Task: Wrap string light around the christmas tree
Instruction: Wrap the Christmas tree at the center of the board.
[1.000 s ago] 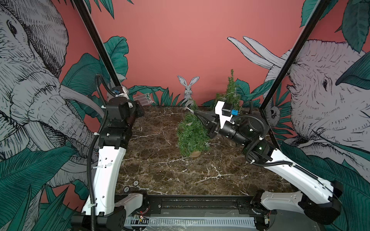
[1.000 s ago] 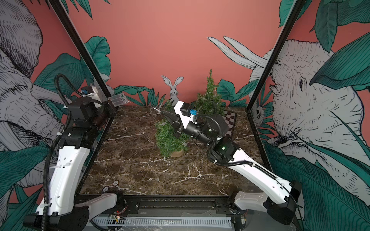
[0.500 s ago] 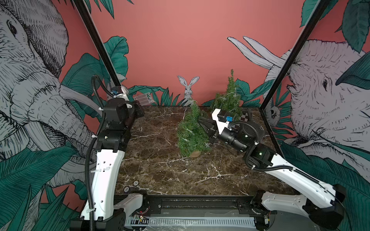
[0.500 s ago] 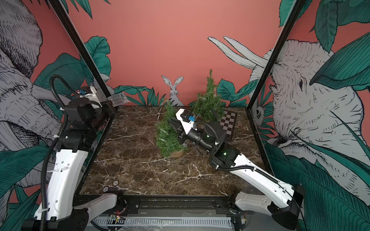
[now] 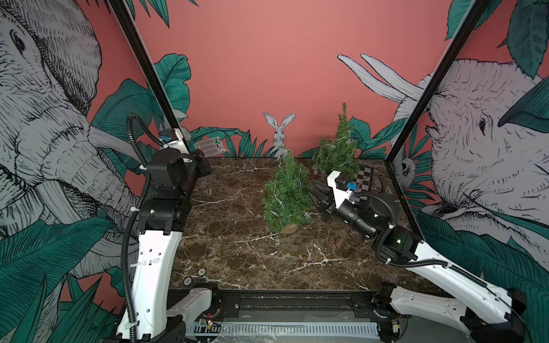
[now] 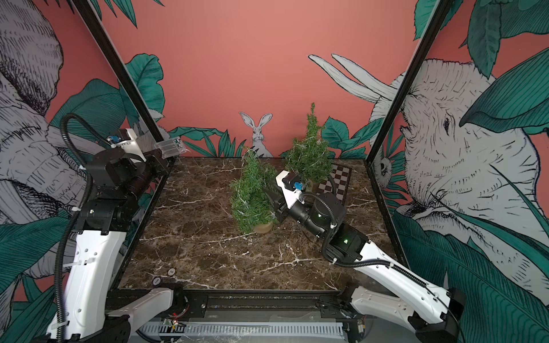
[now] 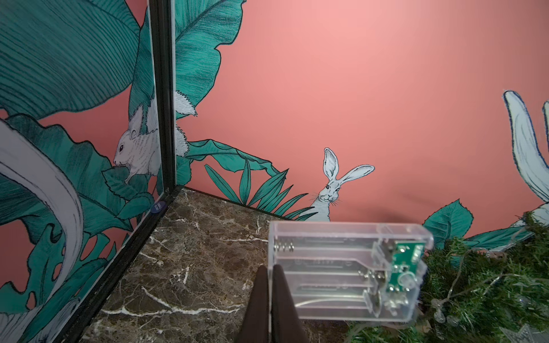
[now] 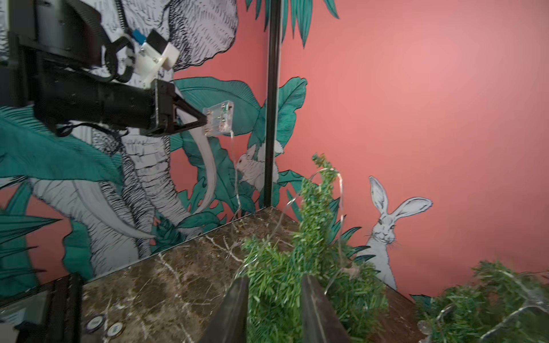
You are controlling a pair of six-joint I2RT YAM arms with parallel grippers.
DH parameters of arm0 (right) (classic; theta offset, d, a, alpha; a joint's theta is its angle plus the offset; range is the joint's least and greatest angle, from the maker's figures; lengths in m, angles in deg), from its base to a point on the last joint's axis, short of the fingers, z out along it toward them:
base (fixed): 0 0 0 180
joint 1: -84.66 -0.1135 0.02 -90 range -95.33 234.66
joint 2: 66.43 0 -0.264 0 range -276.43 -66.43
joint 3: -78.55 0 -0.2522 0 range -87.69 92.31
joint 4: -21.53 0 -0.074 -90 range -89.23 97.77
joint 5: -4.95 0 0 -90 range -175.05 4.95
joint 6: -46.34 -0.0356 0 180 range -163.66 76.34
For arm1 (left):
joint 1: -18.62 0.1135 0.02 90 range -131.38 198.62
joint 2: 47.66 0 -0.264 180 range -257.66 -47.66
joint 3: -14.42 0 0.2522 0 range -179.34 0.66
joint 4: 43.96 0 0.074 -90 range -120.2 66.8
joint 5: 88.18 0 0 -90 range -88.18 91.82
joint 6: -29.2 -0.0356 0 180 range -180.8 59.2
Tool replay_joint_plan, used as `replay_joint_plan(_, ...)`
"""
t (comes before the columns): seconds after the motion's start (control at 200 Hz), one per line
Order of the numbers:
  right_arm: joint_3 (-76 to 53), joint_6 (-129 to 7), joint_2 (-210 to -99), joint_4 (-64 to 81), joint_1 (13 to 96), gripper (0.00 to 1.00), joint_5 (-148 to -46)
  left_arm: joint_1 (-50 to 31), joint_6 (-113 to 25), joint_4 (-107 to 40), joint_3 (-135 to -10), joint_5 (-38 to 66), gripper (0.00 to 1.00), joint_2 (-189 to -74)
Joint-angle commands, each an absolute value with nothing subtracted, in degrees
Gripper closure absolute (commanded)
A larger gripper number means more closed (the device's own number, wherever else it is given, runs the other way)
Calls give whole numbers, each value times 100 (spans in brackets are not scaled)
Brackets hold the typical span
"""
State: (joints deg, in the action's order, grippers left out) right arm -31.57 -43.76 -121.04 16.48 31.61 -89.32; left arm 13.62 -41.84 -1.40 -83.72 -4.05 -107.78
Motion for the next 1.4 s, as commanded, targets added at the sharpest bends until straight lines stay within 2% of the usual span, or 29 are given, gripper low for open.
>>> replay_joint_plan(0.0, -3650, -4644, -12068, 1923, 2963, 67, -9602, 1392, -4381, -276, -8524, -626, 100, -10657)
replay_joint_plan(0.12, -4635, -4828, -12120, 2800, 2571, 65, -9364, 1387, -4401, -299, -8557, -576, 100, -10588)
replay_joint_plan(0.265, -5796, -4686, -12743, 4514, 1861, 54, -8380, 1389, -4410, -350, -8521, -491, 100, -10484)
replay_joint_plan(0.515, -6403, -4501, -15063, 7614, 1223, 44, -6914, 1388, -4362, -301, -8563, -298, 100, -10392)
replay_joint_plan(0.61, -6360, -4398, -16118, 8850, 1107, 37, -6488, 1387, -4360, -262, -8581, -231, 100, -10375)
replay_joint_plan(0.885, -5552, -4460, -17292, 8845, 1020, 28, -5218, 1387, -4401, -190, -8626, -134, 100, -10297)
replay_joint_plan(1.39, -4572, -4648, -18420, 8845, 1022, 31, -4733, 1383, -4350, -251, -8688, 18, 100, -10106)
